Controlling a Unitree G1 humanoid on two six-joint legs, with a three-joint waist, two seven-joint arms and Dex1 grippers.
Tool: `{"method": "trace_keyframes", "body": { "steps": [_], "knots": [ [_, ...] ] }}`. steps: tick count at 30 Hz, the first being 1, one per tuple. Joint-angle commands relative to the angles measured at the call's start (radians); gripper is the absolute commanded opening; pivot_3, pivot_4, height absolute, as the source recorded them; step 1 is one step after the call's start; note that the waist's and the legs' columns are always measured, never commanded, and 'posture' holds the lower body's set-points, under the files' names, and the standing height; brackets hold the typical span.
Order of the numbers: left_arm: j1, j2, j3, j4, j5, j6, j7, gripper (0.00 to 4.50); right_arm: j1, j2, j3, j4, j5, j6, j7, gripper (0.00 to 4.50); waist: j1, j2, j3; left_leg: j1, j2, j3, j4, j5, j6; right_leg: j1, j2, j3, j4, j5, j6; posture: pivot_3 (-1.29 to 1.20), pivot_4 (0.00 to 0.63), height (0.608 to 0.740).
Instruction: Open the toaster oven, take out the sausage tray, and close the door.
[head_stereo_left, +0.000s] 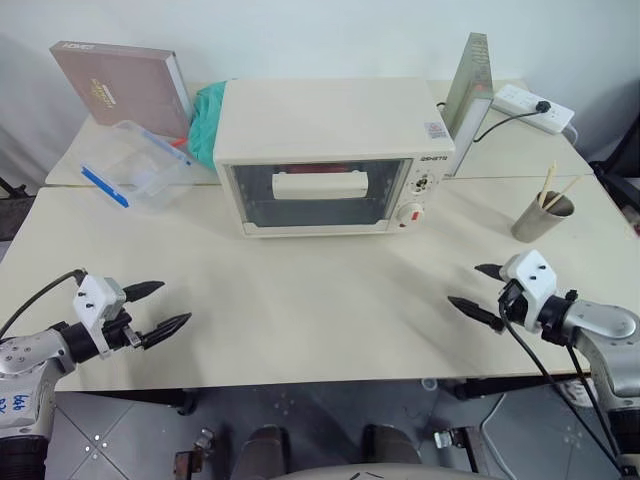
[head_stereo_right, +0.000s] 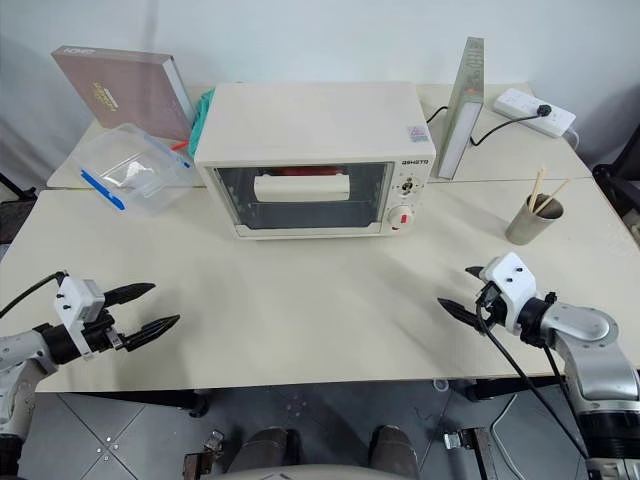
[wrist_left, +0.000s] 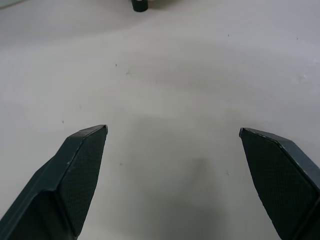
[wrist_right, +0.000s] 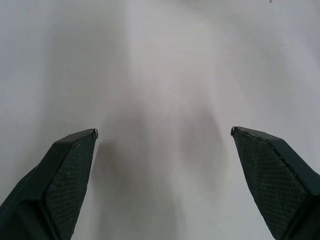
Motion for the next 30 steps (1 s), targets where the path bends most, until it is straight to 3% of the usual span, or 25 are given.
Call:
{"method": "trace_keyframes", "body": {
  "steps": [1,8,14,17,30],
  "knots": [
    [0.003,0.014,0.017,-0.015,0.004,-0.030,-0.007,4.50,-0.021,-0.013,-0.012,-0.008,0.001,-0.014,0.009,4.48,0.000,0.000,0.000,0.000,0.000,0.000,0.000,0.000,0.000,0.000,0.000,0.000,0.000,0.000,0.000,0.00,0.150,0.740],
    [-0.020,-0.011,0.046,-0.083,-0.068,0.043,0.041,4.50,-0.030,-0.015,-0.005,-0.149,0.048,0.121,0.019,4.48,0.000,0.000,0.000,0.000,0.000,0.000,0.000,0.000,0.000,0.000,0.000,0.000,0.000,0.000,0.000,0.00,0.150,0.740],
    [-0.056,-0.014,0.051,-0.101,-0.136,0.099,0.005,4.50,-0.124,0.042,0.003,-0.481,0.274,0.438,-0.059,4.48,-0.004,0.000,0.000,0.000,0.000,0.000,0.000,0.000,0.000,0.000,0.000,0.000,0.000,0.000,0.000,0.00,0.150,0.740],
    [-0.078,-0.031,0.044,-0.099,-0.153,0.077,-0.034,4.50,-0.192,0.086,0.069,-0.538,0.289,0.492,-0.097,4.48,-0.002,0.000,0.000,0.000,0.001,-0.001,0.000,0.000,0.000,-0.001,0.000,0.000,0.001,0.000,0.000,0.00,0.150,0.740],
    [-0.183,-0.084,0.009,-0.115,-0.175,0.070,-0.092,4.50,-0.571,0.252,0.266,-0.149,0.136,0.297,-0.050,4.48,-0.010,-0.001,0.001,-0.001,0.001,0.000,0.000,-0.001,-0.001,-0.002,0.001,0.000,0.002,0.000,0.000,0.00,0.150,0.740]
  ]
}}
